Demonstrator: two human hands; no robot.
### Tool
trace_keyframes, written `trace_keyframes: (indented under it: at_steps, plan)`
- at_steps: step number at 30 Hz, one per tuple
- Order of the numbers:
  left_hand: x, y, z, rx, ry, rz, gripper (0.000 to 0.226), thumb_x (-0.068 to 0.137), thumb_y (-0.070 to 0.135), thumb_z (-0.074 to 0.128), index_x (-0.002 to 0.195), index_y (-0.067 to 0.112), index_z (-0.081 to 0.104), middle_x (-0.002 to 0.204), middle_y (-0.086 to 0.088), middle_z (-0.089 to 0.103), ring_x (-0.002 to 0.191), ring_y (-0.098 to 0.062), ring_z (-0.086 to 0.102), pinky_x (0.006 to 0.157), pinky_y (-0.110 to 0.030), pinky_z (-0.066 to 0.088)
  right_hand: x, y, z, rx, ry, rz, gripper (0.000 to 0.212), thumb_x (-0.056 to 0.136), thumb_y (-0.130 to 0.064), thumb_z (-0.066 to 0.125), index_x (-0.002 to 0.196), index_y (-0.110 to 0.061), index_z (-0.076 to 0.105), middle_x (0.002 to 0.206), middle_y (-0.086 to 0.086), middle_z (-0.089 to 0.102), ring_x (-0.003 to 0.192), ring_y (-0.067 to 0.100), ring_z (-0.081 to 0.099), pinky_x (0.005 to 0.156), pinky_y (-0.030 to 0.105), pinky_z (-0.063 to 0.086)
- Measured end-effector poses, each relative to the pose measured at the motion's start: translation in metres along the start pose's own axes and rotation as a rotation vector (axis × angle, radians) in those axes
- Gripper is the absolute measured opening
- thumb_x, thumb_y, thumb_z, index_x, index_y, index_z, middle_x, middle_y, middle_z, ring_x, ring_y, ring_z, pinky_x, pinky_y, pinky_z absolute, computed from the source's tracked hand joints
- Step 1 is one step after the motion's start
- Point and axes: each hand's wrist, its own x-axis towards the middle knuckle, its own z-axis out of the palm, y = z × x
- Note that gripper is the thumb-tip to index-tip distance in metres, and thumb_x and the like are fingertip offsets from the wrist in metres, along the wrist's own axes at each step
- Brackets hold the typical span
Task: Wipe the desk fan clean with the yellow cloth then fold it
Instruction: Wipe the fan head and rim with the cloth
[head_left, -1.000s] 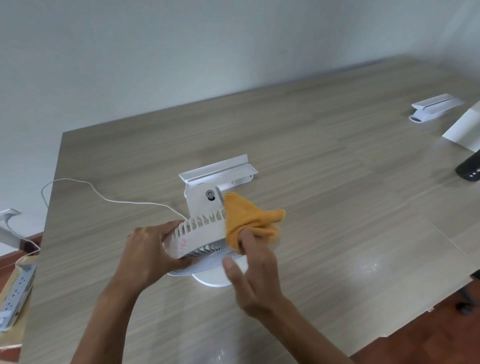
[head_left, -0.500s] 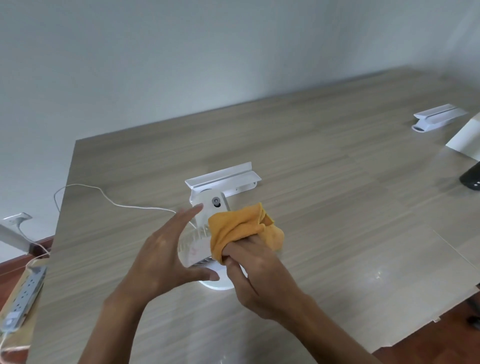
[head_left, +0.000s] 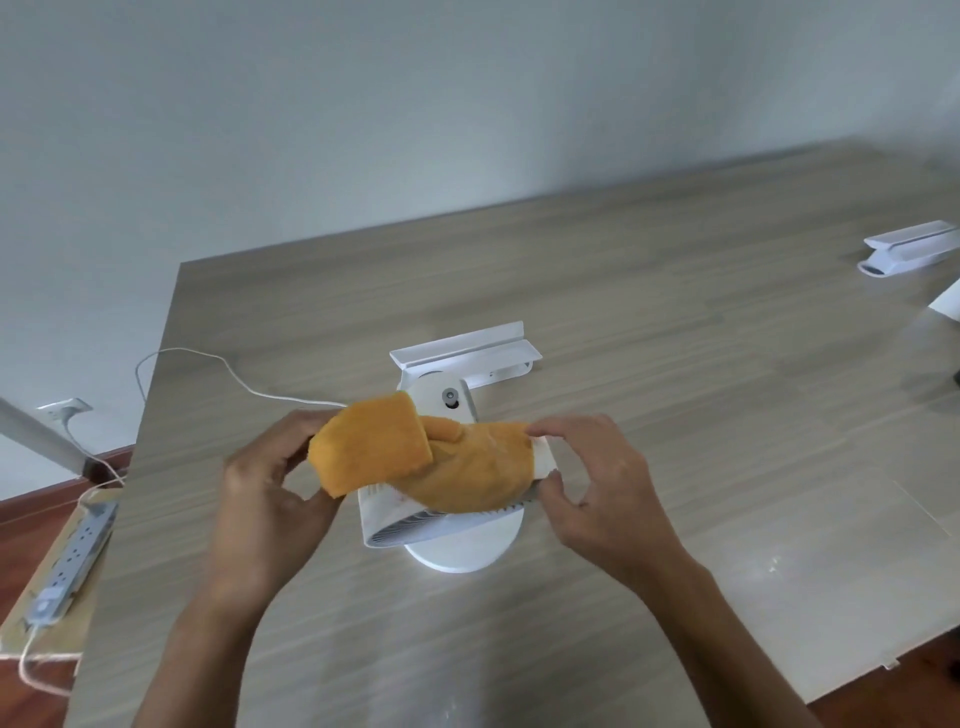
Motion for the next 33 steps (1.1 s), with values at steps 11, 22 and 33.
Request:
trace_keyframes:
  at_steps: [11, 22, 33]
  plan:
    - [-0.025, 0.020, 0.062, 0.391, -0.284, 0.062, 0.060, 0.075, 0.052, 0.064, 0.126, 0.023, 0.050, 0.152, 0.007, 0.037, 0.142, -0.016, 0.032, 0.112, -0.033, 0.034, -0.003, 0.037, 0.012, 0.235, -0.201, 0.323, 0.084, 0.065, -0.024, 0.089, 0.137, -0.028, 0.045, 0.129, -0.015, 0.058, 0.115, -0.001, 0.059, 0.095, 0.017, 0.050]
    - [-0.019, 0.003, 0.097, 0.807, -0.318, 0.212, 0.046, 0.096, 0.058, 0.034, 0.137, 0.039, 0.046, 0.148, -0.008, 0.044, 0.132, -0.035, 0.044, 0.104, -0.049, 0.038, 0.007, 0.056, 0.026, 0.206, -0.192, 0.116, 0.069, 0.063, -0.030, 0.090, 0.126, -0.020, 0.063, 0.117, -0.009, 0.064, 0.112, 0.011, 0.062, 0.095, 0.034, 0.054]
    - [-0.051, -0.041, 0.088, 0.404, -0.034, 0.077, 0.046, 0.100, 0.039, 0.028, 0.139, 0.024, 0.048, 0.156, -0.013, 0.029, 0.146, -0.031, 0.024, 0.112, -0.057, 0.028, 0.009, 0.059, 0.031, 0.203, -0.141, 0.067, 0.069, 0.058, -0.032, 0.093, 0.120, -0.013, 0.069, 0.108, 0.001, 0.070, 0.102, 0.012, 0.068, 0.086, 0.032, 0.060]
